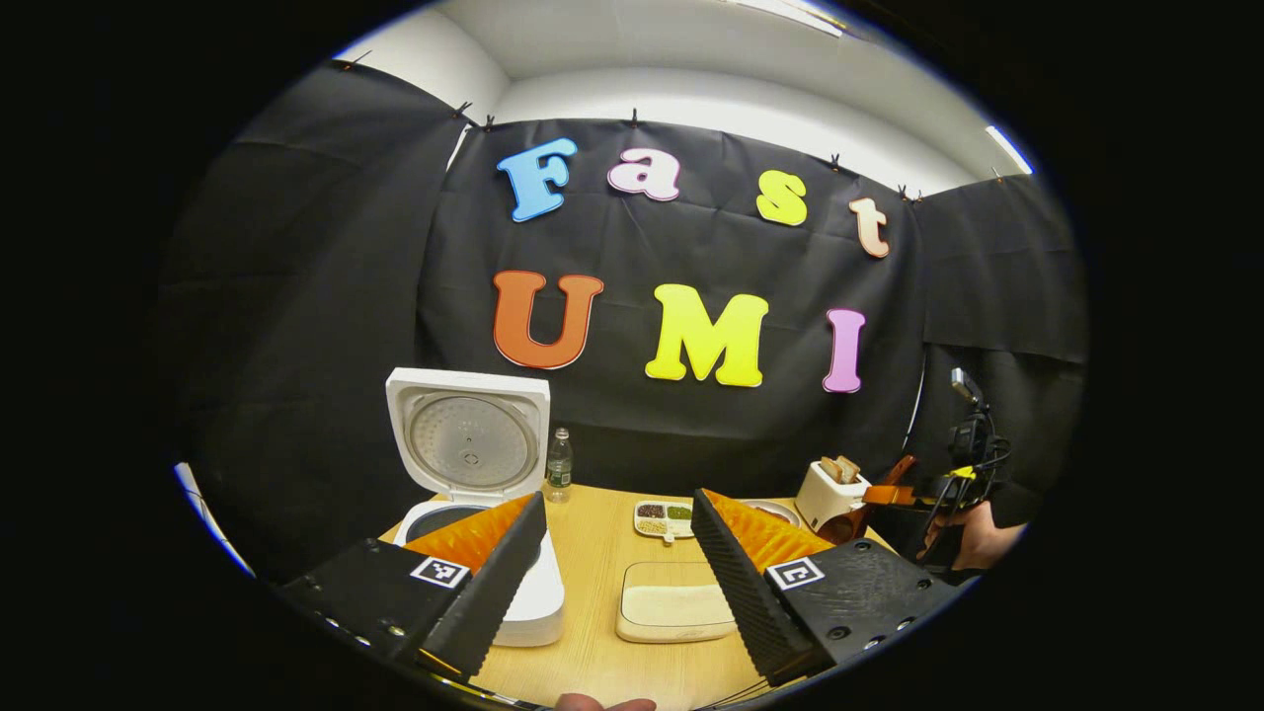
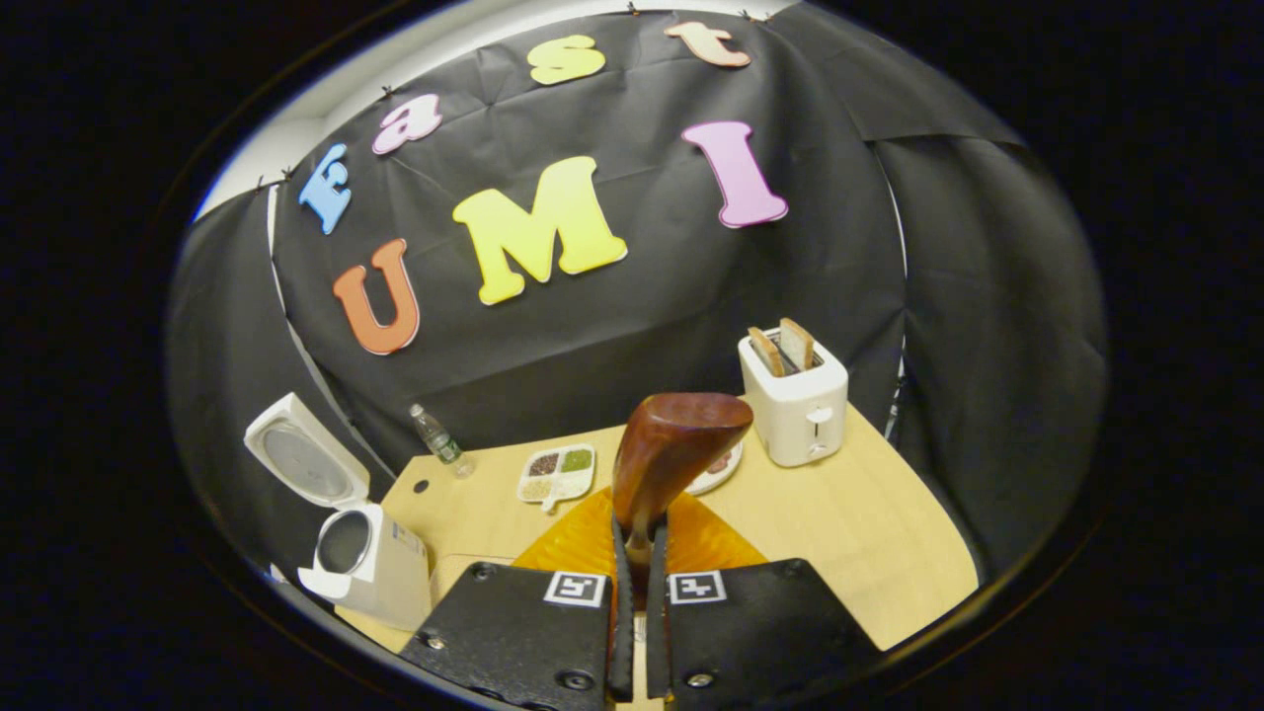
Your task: Close the left gripper, press the button to open the rice cooker; take a wooden spoon from the chopstick holder with the right hand, scoop a spoonful of rice and pour it into the rice cooker, then put the wooden spoon back into the chopstick holder.
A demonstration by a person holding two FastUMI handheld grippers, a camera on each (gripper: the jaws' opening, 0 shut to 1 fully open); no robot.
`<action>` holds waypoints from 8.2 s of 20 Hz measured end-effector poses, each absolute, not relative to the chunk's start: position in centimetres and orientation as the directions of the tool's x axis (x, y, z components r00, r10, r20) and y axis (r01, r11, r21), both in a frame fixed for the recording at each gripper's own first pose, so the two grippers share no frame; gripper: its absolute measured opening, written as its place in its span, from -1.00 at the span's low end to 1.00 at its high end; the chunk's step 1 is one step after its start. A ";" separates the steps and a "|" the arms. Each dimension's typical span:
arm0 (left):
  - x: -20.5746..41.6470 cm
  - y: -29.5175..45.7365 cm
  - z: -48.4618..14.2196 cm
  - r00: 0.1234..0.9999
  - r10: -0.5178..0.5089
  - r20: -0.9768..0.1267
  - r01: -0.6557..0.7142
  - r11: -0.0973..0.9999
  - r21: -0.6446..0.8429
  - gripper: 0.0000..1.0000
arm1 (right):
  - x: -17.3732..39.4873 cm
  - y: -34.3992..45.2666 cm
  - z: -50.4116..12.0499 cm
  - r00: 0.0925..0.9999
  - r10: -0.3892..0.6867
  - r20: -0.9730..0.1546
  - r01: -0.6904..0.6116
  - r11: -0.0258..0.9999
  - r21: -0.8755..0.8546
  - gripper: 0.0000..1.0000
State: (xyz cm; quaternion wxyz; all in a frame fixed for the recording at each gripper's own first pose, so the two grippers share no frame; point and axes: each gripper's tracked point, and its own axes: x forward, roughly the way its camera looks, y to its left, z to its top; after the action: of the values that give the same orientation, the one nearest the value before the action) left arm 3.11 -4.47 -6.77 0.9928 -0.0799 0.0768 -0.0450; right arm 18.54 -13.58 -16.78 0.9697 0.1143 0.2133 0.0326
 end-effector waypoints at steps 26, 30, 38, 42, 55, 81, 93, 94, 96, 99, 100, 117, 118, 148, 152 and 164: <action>2.8 -3.5 -6.8 0.972 -0.061 -0.229 0.023 0.986 -0.163 0.89 | 19.2 -13.3 -28.4 0.882 0.067 -0.466 0.006 0.988 0.154 -0.06; 4.0 -2.8 -5.6 0.979 -0.065 -0.193 0.033 0.986 -0.161 0.89 | 18.4 -15.2 -25.4 0.900 0.019 -0.434 0.046 0.989 0.139 0.63; 7.5 1.4 -2.5 0.991 -0.015 -0.136 -0.005 0.989 -0.146 0.89 | 16.5 -16.3 -14.3 0.967 -0.041 -0.253 0.051 0.998 0.036 0.87; 10.1 4.4 -0.7 0.995 0.020 -0.099 -0.033 0.991 -0.127 0.88 | 14.9 -14.0 -9.9 0.982 0.001 -0.189 0.004 1.000 0.025 0.97; 25.6 14.8 0.4 0.976 0.161 -0.144 -0.179 0.976 -0.125 0.88 | 10.2 -9.3 -7.0 0.982 0.082 -0.173 -0.083 0.997 0.001 1.00; 29.6 16.6 -10.5 0.873 0.108 -0.475 -0.160 0.985 -0.071 0.94 | 5.2 -9.1 -10.0 0.969 -0.006 -0.248 0.021 0.998 0.055 0.99; 16.7 11.6 -18.1 0.772 0.041 -0.634 -0.139 0.985 -0.106 0.93 | 3.8 -6.8 -12.0 0.951 0.101 -0.291 -0.087 0.994 0.060 1.00; 16.2 11.4 -18.6 0.766 0.039 -0.641 -0.138 0.985 -0.106 0.93 | 3.7 -6.6 -12.1 0.950 0.105 -0.295 -0.091 0.994 0.060 0.99; 15.5 11.1 -19.6 0.752 0.033 -0.658 -0.144 0.983 -0.116 0.93 | 3.7 -6.2 -12.2 0.945 0.118 -0.304 -0.103 0.993 0.065 1.00; 14.9 10.8 -21.9 0.731 0.027 -0.682 -0.168 0.976 -0.141 0.93 | 3.8 -5.8 -12.3 0.941 0.127 -0.313 -0.109 0.991 0.074 1.00; 14.6 10.6 -22.7 0.721 0.024 -0.693 -0.172 0.974 -0.146 0.93 | 3.9 -5.6 -12.2 0.940 0.132 -0.313 -0.114 0.991 0.074 1.00; 11.6 9.4 -29.1 0.634 0.012 -0.773 -0.196 0.970 -0.145 0.96 | 4.5 -4.3 -12.6 0.930 0.160 -0.332 -0.127 0.985 0.119 1.00; 11.4 9.4 -29.3 0.627 0.018 -0.779 -0.196 0.971 -0.135 0.94 | 4.4 -4.4 -12.6 0.930 0.157 -0.332 -0.123 0.985 0.120 0.99; 11.7 5.0 -14.7 0.901 0.102 -0.422 -0.202 0.959 -0.200 0.89 | 8.4 -7.4 -9.7 0.948 0.189 -0.256 -0.163 0.979 0.119 1.00; 8.4 1.6 -7.4 0.963 0.052 -0.265 -0.111 0.971 -0.210 0.89 | 6.4 -8.5 -6.6 0.970 0.173 -0.170 -0.159 0.983 0.092 1.00; -10.5 -2.9 -4.7 0.985 -0.108 -0.133 0.084 0.980 -0.178 0.89 | -14.0 -7.6 -5.2 0.996 0.030 -0.080 -0.030 1.000 0.006 1.00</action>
State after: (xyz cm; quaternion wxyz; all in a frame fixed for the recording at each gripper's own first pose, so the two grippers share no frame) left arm -10.51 -2.85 -4.71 0.9926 -0.0862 0.0712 -0.0483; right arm -13.96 -7.58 -5.20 0.9991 0.0022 0.0402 0.0151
